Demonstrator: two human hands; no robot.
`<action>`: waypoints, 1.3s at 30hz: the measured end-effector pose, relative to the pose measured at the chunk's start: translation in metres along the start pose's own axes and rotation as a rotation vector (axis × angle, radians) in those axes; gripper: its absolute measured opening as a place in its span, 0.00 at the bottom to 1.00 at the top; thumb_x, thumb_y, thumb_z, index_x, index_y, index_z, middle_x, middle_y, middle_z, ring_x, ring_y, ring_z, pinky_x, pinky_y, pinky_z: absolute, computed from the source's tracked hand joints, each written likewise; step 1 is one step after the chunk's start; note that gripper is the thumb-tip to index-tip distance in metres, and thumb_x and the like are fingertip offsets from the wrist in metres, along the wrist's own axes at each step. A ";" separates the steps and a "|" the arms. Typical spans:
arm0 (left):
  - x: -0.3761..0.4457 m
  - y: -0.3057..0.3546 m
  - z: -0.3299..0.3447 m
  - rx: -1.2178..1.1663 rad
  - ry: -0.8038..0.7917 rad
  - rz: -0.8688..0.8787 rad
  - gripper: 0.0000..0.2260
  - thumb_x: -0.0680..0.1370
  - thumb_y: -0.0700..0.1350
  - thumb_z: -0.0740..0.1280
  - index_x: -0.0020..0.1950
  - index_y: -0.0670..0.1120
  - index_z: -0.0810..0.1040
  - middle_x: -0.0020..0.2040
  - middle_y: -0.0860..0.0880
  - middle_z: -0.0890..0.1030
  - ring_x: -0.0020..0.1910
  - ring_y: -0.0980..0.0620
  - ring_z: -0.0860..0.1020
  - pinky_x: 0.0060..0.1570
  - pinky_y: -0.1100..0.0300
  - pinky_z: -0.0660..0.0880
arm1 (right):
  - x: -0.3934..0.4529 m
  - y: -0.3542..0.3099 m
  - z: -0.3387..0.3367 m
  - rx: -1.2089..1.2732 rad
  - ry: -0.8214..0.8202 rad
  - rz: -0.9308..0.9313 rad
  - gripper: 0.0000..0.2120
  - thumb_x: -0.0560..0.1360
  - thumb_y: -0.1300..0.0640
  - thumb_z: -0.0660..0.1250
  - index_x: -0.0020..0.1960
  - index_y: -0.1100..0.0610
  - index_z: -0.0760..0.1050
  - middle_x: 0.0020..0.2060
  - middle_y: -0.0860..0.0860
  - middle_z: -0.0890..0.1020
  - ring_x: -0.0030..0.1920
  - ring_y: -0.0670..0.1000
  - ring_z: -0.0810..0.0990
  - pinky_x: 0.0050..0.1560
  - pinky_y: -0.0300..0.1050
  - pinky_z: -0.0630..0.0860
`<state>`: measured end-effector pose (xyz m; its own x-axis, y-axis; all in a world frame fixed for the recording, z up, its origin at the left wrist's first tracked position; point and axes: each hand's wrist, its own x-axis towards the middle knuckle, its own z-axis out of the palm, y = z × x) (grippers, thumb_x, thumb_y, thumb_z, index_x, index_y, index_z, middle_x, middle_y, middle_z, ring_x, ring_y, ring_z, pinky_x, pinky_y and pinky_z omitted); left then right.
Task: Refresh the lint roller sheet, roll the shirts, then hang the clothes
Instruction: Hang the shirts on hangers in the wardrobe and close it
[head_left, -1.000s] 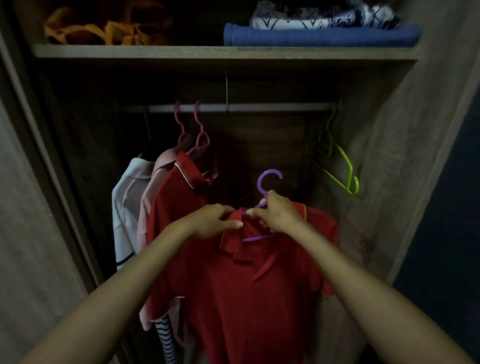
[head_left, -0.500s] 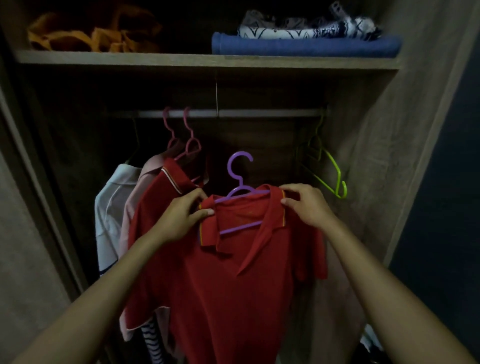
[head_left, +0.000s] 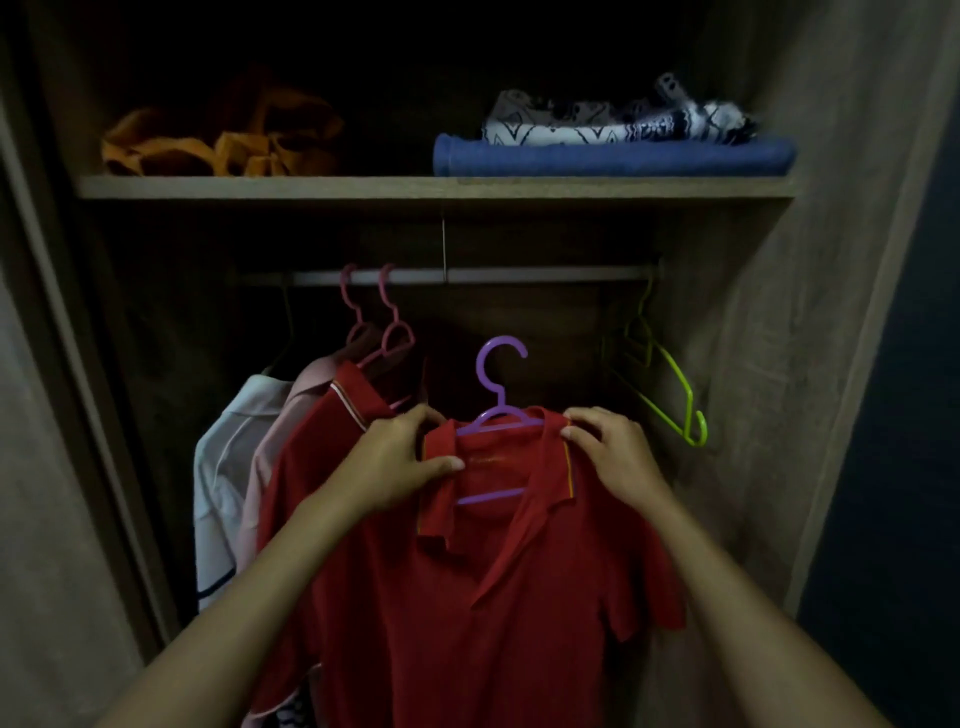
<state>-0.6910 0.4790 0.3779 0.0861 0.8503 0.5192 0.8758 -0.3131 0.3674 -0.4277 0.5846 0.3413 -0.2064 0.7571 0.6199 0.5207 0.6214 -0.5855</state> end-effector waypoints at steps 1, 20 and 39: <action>0.003 0.001 -0.005 0.039 -0.080 -0.027 0.13 0.74 0.55 0.70 0.53 0.50 0.76 0.43 0.53 0.80 0.41 0.55 0.78 0.41 0.62 0.71 | 0.003 0.003 0.000 0.024 0.035 0.019 0.09 0.74 0.59 0.70 0.54 0.58 0.82 0.48 0.50 0.83 0.50 0.44 0.79 0.48 0.20 0.64; 0.053 0.007 -0.038 0.204 0.199 -0.051 0.10 0.79 0.51 0.64 0.48 0.45 0.77 0.48 0.42 0.83 0.50 0.41 0.79 0.44 0.51 0.73 | 0.101 -0.011 0.037 -0.164 0.172 0.039 0.19 0.75 0.59 0.66 0.66 0.52 0.75 0.56 0.57 0.82 0.58 0.59 0.79 0.58 0.49 0.76; 0.126 0.007 -0.022 0.248 0.230 -0.278 0.11 0.79 0.46 0.64 0.52 0.39 0.79 0.50 0.38 0.82 0.50 0.40 0.79 0.41 0.56 0.68 | 0.187 0.015 0.082 -0.054 -0.059 0.225 0.18 0.81 0.60 0.56 0.70 0.62 0.68 0.70 0.60 0.70 0.70 0.60 0.67 0.71 0.50 0.60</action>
<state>-0.6848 0.5743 0.4630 -0.2524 0.7628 0.5953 0.9407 0.0494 0.3356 -0.5263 0.7515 0.4057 -0.1276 0.8867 0.4445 0.6025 0.4253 -0.6754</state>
